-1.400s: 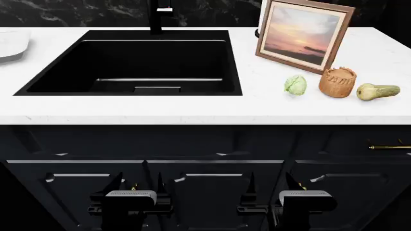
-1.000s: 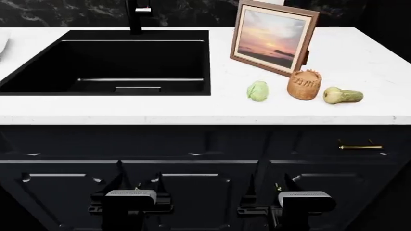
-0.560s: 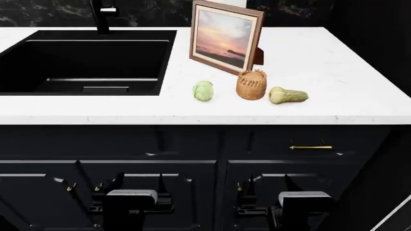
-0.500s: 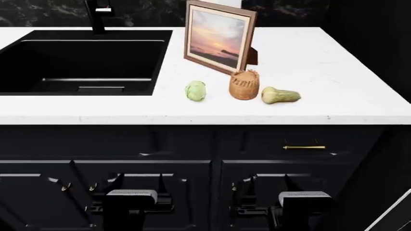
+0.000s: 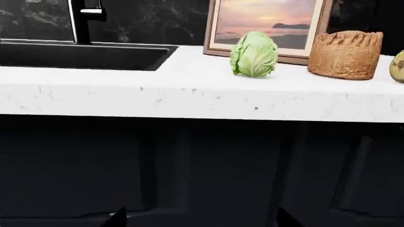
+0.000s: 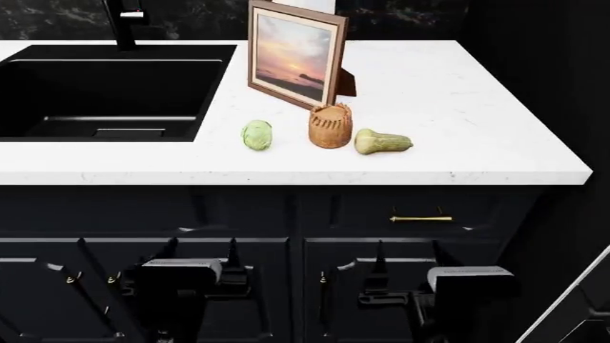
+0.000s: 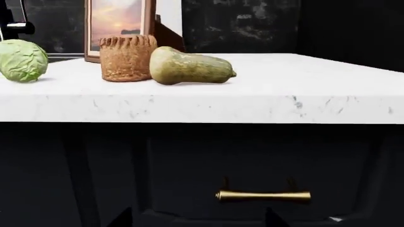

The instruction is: Pick up the fruits and vegetables and place them in the sink. Turn on the sink faucet to wash them. Then turn the sink off and put them in the tray.

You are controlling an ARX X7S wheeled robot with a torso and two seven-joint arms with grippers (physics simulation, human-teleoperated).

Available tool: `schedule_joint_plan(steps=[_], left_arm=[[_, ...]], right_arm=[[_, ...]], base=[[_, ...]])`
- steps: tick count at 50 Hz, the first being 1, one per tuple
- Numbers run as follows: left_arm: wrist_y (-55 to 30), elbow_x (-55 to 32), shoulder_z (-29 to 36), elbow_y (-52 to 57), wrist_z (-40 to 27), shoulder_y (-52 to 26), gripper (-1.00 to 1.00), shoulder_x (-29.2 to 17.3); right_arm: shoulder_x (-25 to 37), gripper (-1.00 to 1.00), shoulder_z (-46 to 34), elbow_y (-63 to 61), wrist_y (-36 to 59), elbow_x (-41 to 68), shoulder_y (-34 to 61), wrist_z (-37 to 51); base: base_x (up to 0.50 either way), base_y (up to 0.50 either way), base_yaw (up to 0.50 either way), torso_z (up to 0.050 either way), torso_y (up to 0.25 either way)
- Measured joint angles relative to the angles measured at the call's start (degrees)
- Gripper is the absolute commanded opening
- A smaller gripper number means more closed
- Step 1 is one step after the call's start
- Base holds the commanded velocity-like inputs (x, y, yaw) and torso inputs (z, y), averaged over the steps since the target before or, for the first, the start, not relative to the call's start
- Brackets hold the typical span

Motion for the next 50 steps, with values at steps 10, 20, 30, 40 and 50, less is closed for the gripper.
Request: schedule_joint_plan(steps=[10, 20, 30, 40, 50], left_arm=[[-32.57, -18.6, -7.62, 21.72, -1.43, -15.66, 1.0, -5.72], [-58.29, -36.13, -13.81, 25.04, -4.76, -41.03, 1.0, -8.81], [-67.25, -45.77, -11.95, 18.12, -7.27, -59.49, 1.0, -12.53], [-70.77, -50.53, -10.07, 12.84, -9.3, -69.92, 1.0, -14.99], [-72.19, -54.46, -8.95, 10.44, -11.67, -74.16, 1.0, -16.84]], right_arm=[[5.86, 1.0, 9.78, -25.8, 35.17, 20.56, 12.7, 8.47], [17.23, 1.0, 18.22, -27.84, 57.2, 66.22, 37.0, 34.12], [28.09, 1.0, 18.61, -24.26, 63.01, 90.53, 51.81, 45.99], [32.75, 1.0, 17.31, -20.87, 65.96, 97.53, 60.06, 48.83], [33.71, 1.0, 15.83, -18.89, 67.57, 97.66, 64.64, 47.8]], base=[[0.0, 0.0, 0.0, 0.0, 0.0], [0.26, 0.0, 0.0, 0.0, 0.0], [0.39, -0.01, 0.0, 0.0, 0.0], [0.43, -0.14, 0.0, 0.0, 0.0], [0.49, -0.11, 0.0, 0.0, 0.0]])
